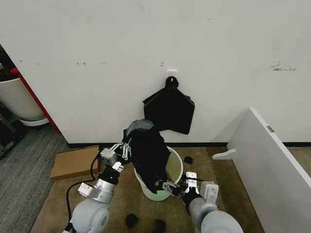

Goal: Place the garbage bag over the trash bin.

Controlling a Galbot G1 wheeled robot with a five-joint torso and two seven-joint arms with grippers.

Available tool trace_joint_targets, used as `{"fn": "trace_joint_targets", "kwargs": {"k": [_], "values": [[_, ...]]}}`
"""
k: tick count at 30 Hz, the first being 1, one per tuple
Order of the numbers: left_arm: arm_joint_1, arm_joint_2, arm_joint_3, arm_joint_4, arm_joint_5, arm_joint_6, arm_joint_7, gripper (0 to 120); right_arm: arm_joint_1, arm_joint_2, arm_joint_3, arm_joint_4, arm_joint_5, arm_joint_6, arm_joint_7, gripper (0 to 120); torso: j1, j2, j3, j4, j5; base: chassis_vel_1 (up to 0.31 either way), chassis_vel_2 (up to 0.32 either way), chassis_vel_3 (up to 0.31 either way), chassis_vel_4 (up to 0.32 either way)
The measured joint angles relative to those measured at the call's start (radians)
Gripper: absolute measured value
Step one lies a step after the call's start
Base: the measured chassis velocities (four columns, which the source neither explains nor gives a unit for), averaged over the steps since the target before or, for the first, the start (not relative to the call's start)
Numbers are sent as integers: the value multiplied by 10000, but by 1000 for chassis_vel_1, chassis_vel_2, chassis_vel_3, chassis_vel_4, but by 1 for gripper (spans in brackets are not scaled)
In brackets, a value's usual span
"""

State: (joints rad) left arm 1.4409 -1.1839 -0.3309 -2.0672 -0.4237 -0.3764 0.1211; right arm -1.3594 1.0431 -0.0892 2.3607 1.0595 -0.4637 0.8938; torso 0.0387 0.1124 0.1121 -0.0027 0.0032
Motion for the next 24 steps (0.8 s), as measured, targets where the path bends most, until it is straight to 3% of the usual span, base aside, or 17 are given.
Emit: {"fn": "trace_joint_targets", "kwargs": {"k": [12,15,24], "values": [[0,-4,-38,17,33,-43,-6,0,-279,757,-28,-573,382,470,153,100,0,0,0,1,0,0,0,0,0],[23,-1,-47,17,47,-70,-7,0,-275,816,-68,-646,338,637,82,95,0,0,0,1,0,0,0,0,0],[41,69,-92,40,64,-182,-13,0,-308,908,-180,-851,-125,1222,-390,62,1,0,0,1,0,0,0,0,0]]}}
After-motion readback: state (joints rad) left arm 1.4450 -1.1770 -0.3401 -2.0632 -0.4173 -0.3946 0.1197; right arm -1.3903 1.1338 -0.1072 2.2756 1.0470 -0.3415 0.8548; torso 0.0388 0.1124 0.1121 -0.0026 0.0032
